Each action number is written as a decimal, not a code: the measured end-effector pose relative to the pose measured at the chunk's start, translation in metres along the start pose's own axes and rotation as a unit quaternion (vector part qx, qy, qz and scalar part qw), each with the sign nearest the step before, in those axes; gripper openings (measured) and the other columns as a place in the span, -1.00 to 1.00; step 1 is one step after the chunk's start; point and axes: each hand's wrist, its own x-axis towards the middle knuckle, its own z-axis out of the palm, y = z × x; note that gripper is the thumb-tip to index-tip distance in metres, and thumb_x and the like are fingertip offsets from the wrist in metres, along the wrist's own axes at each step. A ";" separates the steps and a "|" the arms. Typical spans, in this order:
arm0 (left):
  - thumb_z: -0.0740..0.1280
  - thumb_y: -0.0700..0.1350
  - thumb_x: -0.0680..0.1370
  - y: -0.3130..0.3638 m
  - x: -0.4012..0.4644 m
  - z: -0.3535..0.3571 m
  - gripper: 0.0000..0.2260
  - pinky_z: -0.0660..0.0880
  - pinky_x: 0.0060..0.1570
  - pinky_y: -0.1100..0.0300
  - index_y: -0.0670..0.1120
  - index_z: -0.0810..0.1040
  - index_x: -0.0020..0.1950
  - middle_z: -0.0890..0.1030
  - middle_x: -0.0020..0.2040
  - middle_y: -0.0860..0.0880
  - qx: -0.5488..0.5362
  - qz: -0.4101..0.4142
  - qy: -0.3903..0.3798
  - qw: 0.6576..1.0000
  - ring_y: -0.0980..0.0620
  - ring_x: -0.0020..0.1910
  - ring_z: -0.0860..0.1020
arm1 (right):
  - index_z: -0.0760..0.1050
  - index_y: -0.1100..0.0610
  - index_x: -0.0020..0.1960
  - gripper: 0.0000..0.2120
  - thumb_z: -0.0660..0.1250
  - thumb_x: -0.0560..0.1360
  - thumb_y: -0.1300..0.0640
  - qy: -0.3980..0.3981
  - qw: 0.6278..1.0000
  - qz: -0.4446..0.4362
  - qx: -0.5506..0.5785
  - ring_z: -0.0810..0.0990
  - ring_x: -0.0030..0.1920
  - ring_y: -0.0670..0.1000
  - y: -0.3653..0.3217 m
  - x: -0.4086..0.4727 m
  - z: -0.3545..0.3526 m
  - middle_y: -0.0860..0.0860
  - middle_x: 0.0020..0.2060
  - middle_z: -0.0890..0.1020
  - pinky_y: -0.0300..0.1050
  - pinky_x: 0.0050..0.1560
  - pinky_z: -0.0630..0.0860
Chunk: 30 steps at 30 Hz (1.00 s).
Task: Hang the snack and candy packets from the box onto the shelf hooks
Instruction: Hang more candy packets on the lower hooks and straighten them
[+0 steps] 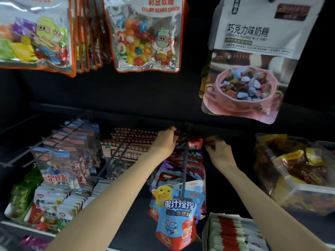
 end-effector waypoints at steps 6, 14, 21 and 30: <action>0.19 -0.16 0.62 -0.006 -0.028 -0.008 -0.76 0.45 0.07 0.21 -0.10 0.51 0.26 0.52 0.22 -0.14 -0.018 -0.024 -0.014 0.999 -0.04 0.09 0.55 | 0.54 0.10 0.20 -0.73 0.14 0.61 0.23 -0.079 0.993 -0.005 0.091 0.57 -0.02 -0.05 0.004 -0.016 -0.004 0.04 0.03 0.60 -0.26 -0.06 0.51; 0.15 -0.13 0.64 -0.002 -0.050 -0.017 -0.73 0.34 -0.15 0.27 -0.12 0.51 0.27 0.55 0.16 -0.15 0.000 0.010 -0.040 0.999 -0.08 -0.07 0.54 | 0.63 0.09 0.09 -0.82 0.32 0.54 0.13 -0.040 0.998 -0.007 -0.044 0.62 0.00 0.10 -0.015 -0.016 0.001 0.08 0.00 0.66 -0.04 0.01 0.57; 0.18 -0.12 0.63 -0.011 -0.058 -0.016 -0.73 0.35 0.15 0.25 -0.12 0.52 0.28 0.52 0.28 -0.10 -0.061 0.004 -0.054 0.997 -0.04 0.25 0.48 | 0.59 0.10 0.15 -0.79 0.28 0.56 0.12 0.003 0.998 0.015 -0.059 0.61 0.03 0.11 -0.023 -0.022 0.005 0.07 0.03 0.65 -0.06 -0.01 0.55; 0.14 -0.09 0.64 -0.019 -0.077 -0.012 -0.69 0.35 0.12 0.24 -0.15 0.46 0.34 0.52 0.29 -0.11 -0.147 -0.042 -0.033 0.988 -0.02 0.22 0.49 | 0.62 0.19 0.05 -0.85 0.33 0.53 0.19 -0.060 0.998 -0.038 -0.002 0.54 -0.06 -0.10 0.004 -0.045 -0.004 -0.01 -0.06 0.63 -0.30 -0.06 0.39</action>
